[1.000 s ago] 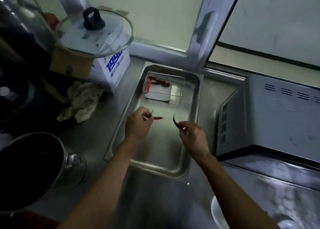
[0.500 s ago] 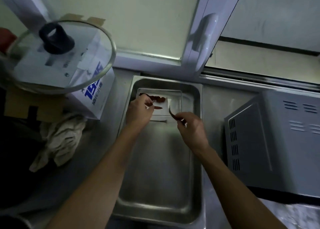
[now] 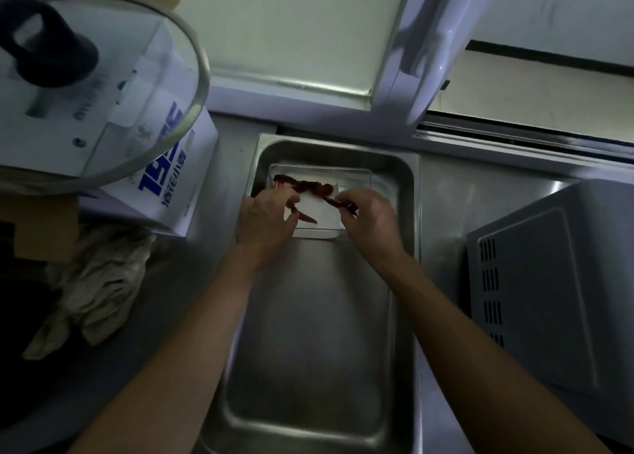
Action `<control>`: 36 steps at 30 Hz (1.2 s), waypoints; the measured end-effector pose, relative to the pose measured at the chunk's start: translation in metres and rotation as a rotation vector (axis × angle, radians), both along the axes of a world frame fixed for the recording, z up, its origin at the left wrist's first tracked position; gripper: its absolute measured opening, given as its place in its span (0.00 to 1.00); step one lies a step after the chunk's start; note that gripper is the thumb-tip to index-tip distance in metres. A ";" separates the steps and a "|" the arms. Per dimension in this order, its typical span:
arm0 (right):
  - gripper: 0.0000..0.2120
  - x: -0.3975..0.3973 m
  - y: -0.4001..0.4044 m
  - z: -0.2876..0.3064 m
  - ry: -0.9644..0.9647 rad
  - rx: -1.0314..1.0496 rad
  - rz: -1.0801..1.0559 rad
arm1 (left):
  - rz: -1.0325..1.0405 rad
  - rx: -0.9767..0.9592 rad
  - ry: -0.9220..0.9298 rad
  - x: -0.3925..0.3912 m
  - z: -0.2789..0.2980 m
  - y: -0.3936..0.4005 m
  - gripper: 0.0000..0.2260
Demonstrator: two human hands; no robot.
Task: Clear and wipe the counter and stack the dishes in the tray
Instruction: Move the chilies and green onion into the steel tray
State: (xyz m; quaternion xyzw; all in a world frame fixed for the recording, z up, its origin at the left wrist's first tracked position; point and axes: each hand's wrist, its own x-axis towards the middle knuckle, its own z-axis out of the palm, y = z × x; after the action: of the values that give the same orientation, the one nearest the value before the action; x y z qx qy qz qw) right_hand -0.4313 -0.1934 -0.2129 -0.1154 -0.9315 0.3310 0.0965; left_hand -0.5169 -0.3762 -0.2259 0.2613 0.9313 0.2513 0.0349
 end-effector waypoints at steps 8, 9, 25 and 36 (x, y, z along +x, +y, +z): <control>0.11 -0.030 -0.014 -0.012 -0.092 0.023 0.054 | 0.036 0.016 0.065 0.007 0.006 -0.012 0.14; 0.11 -0.033 -0.016 -0.013 -0.100 0.035 0.066 | 0.038 0.020 0.069 0.009 0.006 -0.013 0.14; 0.14 0.039 -0.025 0.039 -0.126 0.063 0.010 | -0.068 -0.034 0.044 0.064 0.046 -0.020 0.13; 0.14 0.222 -0.052 0.077 0.018 0.032 -0.094 | -0.110 -0.027 0.047 0.196 0.089 -0.016 0.14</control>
State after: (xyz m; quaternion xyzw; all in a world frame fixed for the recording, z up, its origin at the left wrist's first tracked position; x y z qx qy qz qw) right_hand -0.2094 -0.2454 -0.1361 -0.1543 -0.9293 0.3123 0.1223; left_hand -0.3213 -0.3926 -0.1370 0.3173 0.9194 0.2303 0.0303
